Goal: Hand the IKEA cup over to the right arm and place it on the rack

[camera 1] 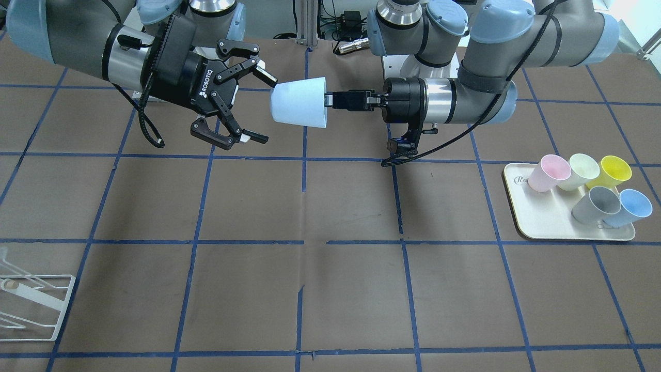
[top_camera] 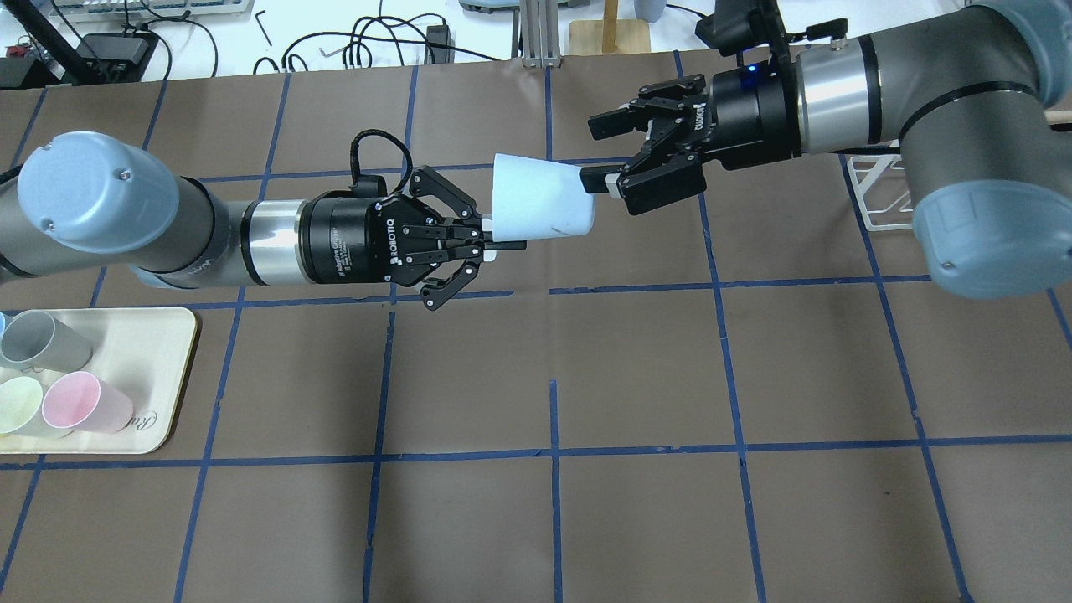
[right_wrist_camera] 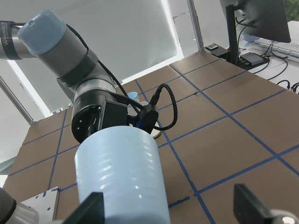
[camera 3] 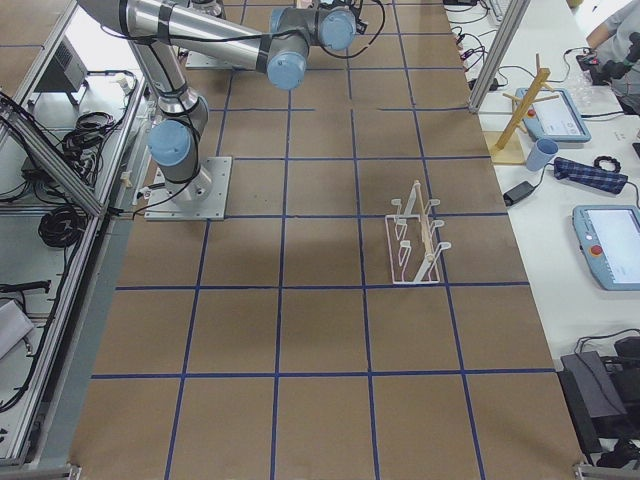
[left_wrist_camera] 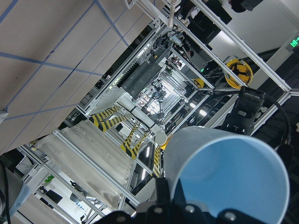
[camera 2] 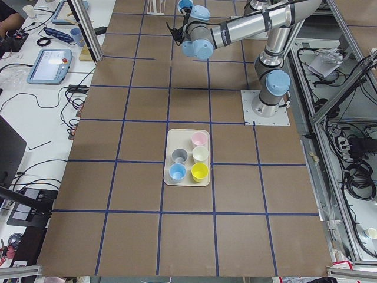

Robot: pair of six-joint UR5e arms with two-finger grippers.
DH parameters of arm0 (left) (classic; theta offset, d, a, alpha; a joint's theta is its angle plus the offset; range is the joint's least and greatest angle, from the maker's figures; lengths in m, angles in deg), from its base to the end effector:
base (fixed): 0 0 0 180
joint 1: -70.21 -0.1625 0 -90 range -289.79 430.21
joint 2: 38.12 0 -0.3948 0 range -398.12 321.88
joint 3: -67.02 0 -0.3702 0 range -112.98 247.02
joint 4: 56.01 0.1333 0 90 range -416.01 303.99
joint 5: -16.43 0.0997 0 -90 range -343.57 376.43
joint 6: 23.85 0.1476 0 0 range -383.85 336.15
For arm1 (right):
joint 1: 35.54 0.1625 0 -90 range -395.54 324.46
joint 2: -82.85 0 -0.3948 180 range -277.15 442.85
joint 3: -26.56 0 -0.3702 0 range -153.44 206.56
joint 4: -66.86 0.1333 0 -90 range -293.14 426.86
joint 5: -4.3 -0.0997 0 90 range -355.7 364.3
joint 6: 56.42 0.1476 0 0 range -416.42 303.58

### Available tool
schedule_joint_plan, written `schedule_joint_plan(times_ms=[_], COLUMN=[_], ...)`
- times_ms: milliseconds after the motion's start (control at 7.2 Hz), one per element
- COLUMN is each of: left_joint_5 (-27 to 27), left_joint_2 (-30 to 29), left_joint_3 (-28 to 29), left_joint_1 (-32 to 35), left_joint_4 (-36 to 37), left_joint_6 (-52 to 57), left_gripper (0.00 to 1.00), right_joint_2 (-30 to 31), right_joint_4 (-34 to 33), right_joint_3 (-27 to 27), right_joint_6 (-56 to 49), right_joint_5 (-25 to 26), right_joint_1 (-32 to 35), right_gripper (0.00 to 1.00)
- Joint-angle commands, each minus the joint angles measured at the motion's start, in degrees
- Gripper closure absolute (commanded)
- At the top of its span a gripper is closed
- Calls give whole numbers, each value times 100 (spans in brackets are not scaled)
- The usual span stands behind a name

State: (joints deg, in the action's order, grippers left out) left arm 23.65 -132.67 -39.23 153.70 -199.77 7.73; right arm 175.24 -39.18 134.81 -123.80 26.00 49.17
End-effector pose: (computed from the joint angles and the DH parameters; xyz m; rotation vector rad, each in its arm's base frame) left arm -0.2342 -0.4153 0.3236 0.5949 -1.5240 -0.5869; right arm 0.2288 -0.4626 0.4015 -1.0564 1.7509 -0.8244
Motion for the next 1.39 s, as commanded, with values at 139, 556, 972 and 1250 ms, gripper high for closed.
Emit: schedule_joint_plan(times_ms=[139,556,972,1250], left_joint_5=[-1,-1,-1,-1], left_joint_2=[7,-1,7,7], left_joint_3=[7,7,16,16], left_joint_1=[-8,-8,-8,-17], left_joint_4=[6,6,6,6], left_joint_6=[-3,-3,-3,-3], left_gripper=[100,100,100,100], right_joint_2=[69,86,182,253], right_joint_4=[-22,-13,-259,-259], right_joint_3=[65,143,382,434], right_joint_6=[534,639,849,885], right_joint_5=[-60,-52,-60,-52], right_joint_1=[186,238,238,238], right_gripper=[0,0,0,8])
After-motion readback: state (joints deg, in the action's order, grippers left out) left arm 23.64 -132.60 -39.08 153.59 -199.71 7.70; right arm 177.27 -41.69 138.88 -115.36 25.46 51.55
